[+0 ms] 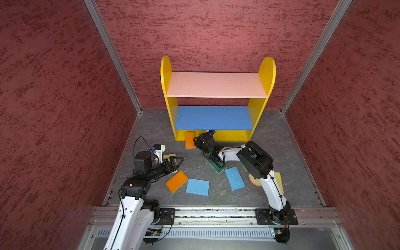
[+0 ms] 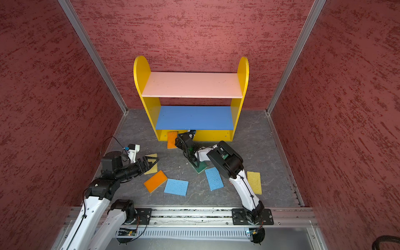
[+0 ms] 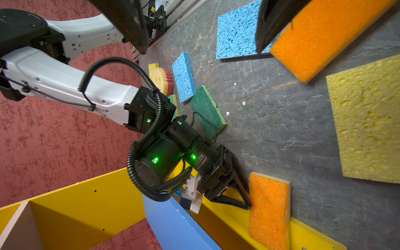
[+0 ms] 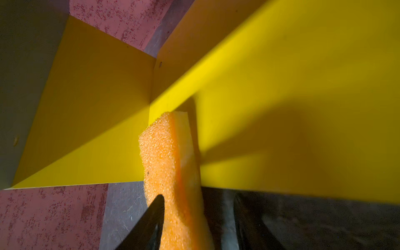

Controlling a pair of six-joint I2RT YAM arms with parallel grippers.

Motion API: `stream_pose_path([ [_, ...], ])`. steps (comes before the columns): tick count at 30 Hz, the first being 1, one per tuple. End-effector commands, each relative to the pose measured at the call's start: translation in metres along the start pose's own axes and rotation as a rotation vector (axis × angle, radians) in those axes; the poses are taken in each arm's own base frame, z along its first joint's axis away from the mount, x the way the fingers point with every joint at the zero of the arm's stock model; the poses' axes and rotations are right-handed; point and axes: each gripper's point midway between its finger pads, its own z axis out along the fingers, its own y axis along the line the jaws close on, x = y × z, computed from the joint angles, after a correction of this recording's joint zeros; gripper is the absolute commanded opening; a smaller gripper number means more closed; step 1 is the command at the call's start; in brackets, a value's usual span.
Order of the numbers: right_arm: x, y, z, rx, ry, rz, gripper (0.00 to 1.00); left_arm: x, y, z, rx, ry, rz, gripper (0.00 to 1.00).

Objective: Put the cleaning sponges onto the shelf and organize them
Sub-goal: 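Lower the cream-and-orange sponge upright against the yellow shelf base with the right gripper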

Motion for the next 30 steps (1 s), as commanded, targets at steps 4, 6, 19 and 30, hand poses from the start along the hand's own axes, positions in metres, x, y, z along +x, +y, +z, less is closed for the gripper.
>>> stream_pose_path([
  [4,0.003,0.014,-0.032,-0.021,0.035,-0.008,0.50,-0.013,0.018,0.017,-0.048,-0.025,-0.030,0.43],
  [6,0.010,0.018,-0.039,-0.031,0.059,-0.025,0.44,-0.015,0.023,0.022,-0.051,-0.020,-0.049,0.26],
  [19,0.087,0.021,-0.022,-0.068,0.216,0.041,0.00,-0.018,0.038,0.026,-0.086,-0.017,-0.110,0.01],
  [30,0.088,-0.004,-0.003,-0.005,0.154,0.116,0.00,-0.002,0.044,0.018,-0.108,0.000,-0.112,0.01],
])
